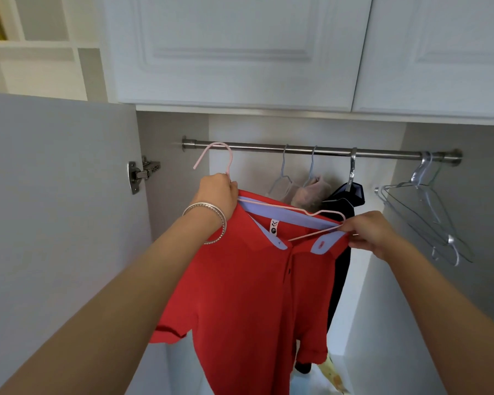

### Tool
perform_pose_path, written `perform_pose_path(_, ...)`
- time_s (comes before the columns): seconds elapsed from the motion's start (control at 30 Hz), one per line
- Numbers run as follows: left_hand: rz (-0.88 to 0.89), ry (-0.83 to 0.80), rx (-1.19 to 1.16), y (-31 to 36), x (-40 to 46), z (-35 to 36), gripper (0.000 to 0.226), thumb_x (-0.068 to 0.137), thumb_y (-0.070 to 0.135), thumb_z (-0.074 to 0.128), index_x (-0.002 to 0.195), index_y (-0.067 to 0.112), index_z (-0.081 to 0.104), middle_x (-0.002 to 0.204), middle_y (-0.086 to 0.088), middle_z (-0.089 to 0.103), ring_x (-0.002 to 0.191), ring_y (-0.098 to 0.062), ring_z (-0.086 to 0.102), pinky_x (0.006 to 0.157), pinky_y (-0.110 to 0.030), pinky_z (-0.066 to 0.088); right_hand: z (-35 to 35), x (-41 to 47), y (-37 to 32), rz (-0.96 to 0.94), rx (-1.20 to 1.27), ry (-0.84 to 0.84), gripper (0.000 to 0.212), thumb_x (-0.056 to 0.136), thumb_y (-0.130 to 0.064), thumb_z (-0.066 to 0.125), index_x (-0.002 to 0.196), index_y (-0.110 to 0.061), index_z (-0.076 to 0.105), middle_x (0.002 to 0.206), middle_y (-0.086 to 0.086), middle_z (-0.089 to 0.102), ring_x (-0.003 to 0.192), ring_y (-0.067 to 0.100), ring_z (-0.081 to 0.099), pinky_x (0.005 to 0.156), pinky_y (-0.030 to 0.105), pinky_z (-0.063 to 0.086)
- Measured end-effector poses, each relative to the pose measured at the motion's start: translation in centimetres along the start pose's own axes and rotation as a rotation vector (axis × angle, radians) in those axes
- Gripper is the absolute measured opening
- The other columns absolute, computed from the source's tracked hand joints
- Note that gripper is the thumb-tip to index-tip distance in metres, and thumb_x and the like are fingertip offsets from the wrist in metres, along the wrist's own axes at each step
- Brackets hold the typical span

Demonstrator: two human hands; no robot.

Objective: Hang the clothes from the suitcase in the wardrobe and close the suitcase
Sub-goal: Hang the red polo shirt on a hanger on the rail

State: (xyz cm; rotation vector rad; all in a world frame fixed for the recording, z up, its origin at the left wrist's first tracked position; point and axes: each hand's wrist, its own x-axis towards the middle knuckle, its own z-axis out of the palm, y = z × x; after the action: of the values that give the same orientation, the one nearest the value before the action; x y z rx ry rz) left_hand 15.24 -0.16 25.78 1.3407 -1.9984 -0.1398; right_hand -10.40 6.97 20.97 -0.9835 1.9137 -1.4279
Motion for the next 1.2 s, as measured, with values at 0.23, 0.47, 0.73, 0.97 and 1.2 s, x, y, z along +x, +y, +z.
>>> perform_pose_path(0.23, 0.022, -0.030, 0.010, 1.0, -0.6, -0.6, 0.045, 0.098, 0.019, 0.035, 0.055, 0.006, 0.032, 0.058, -0.006, 0.037, 0.074, -0.026, 0.041, 0.070, -0.033, 0.035, -1.1, 0.6, -0.3, 0.146, 0.259, -0.025, 0.017, 0.082, 0.008, 0.046, 0.072, -0.004, 0.053, 0.073, 0.011, 0.058, 0.065, 0.020, 0.056, 0.038, 0.018, 0.050)
perform_pose_path(0.47, 0.023, 0.004, -0.041, 0.9, -0.3, -1.2, 0.036, 0.098, 0.019, 0.036, 0.080, -0.006, 0.056, 0.083, -0.026, 0.056, 0.081, -0.038, 0.052, 0.078, -0.038, 0.043, -2.0, -0.3, -0.8, 0.186, 0.495, -0.224, 0.020, 0.086, 0.005, 0.042, 0.073, -0.004, 0.054, 0.070, 0.012, 0.061, 0.054, 0.018, 0.064, 0.043, 0.016, 0.052)
perform_pose_path(0.73, 0.024, 0.022, -0.028, 0.2, -0.1, -1.8, 0.045, 0.098, 0.019, 0.036, 0.053, 0.013, 0.030, 0.063, -0.012, 0.051, 0.076, -0.035, 0.049, 0.074, -0.036, 0.041, -3.0, 0.1, -1.2, 0.124, 0.429, -0.396, 0.014, 0.089, -0.012, 0.053, 0.090, -0.003, 0.064, 0.083, 0.010, 0.063, 0.076, 0.018, 0.056, 0.058, 0.018, 0.056)
perform_pose_path(0.97, 0.071, 0.019, 0.001, 0.4, 0.1, -0.6, 0.033, 0.098, 0.018, 0.036, 0.086, -0.004, 0.058, 0.102, -0.029, 0.063, 0.097, -0.042, 0.056, 0.071, -0.032, 0.035, -0.8, 0.2, -1.5, 0.044, -0.031, -0.170, 0.004, 0.083, 0.003, 0.063, 0.086, 0.002, 0.065, 0.081, 0.010, 0.061, 0.072, 0.017, 0.056, 0.065, 0.023, 0.047)
perform_pose_path(1.2, 0.137, -0.042, 0.016, 1.6, 0.2, 1.6, 0.034, 0.097, 0.021, 0.037, 0.097, -0.005, 0.058, 0.107, -0.029, 0.062, 0.100, -0.044, 0.056, 0.079, -0.037, 0.042, 5.2, -2.6, -5.0, -0.229, -0.070, -0.148, 0.010, 0.080, -0.007, 0.066, 0.089, -0.003, 0.067, 0.078, 0.009, 0.060, 0.064, 0.010, 0.057, 0.047, 0.019, 0.051)
